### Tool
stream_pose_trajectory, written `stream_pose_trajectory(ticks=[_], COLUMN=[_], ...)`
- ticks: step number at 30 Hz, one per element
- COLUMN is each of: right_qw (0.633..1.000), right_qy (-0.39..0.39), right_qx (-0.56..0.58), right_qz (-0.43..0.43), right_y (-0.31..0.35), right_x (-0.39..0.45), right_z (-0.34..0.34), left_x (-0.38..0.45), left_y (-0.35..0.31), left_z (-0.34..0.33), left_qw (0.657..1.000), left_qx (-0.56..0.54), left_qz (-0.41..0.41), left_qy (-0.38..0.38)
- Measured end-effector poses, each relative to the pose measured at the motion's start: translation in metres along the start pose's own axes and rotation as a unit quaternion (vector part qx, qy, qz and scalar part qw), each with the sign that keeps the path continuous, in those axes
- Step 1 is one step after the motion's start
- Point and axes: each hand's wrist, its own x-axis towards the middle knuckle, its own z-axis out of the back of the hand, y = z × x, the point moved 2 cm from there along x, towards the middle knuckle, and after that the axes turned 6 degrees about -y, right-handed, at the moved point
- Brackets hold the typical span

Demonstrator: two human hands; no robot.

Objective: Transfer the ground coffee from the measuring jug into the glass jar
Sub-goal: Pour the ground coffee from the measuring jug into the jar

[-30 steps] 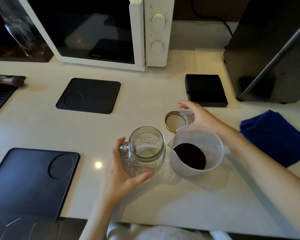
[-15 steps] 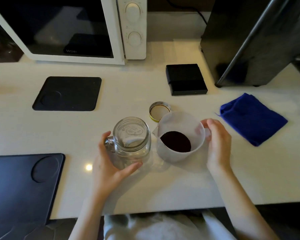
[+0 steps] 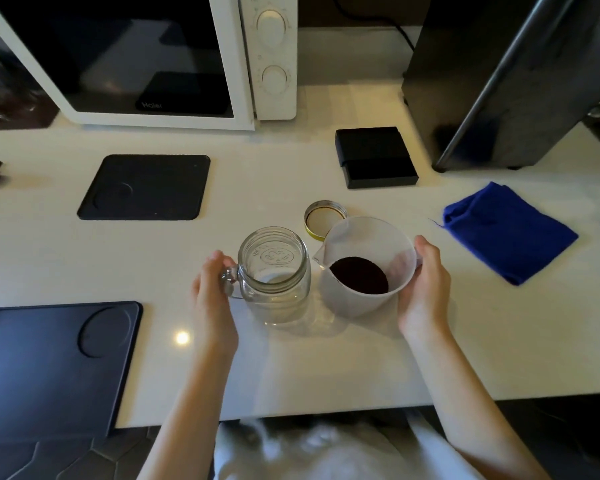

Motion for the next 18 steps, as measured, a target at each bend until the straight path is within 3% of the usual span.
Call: stream_pose_trajectory(ticks=[4,18], right_qw=[0.998,0.997], right_qy=[0.016,0.015], right_qx=[0.055,0.038], right_qz=[0.0,0.06], right_y=[0.001,0.026], right_x=[-0.005,-0.003], right_z=[-0.003,-0.01], left_x=[0.0,0.002], left_y=[0.003,-0.009], left_z=[-0.008,-0.018], left_qw=[1.0,0.994], left_qx=[-0.022,0.019], left_qz=[-0.004,-0.049], left_qy=[0.011,0.1])
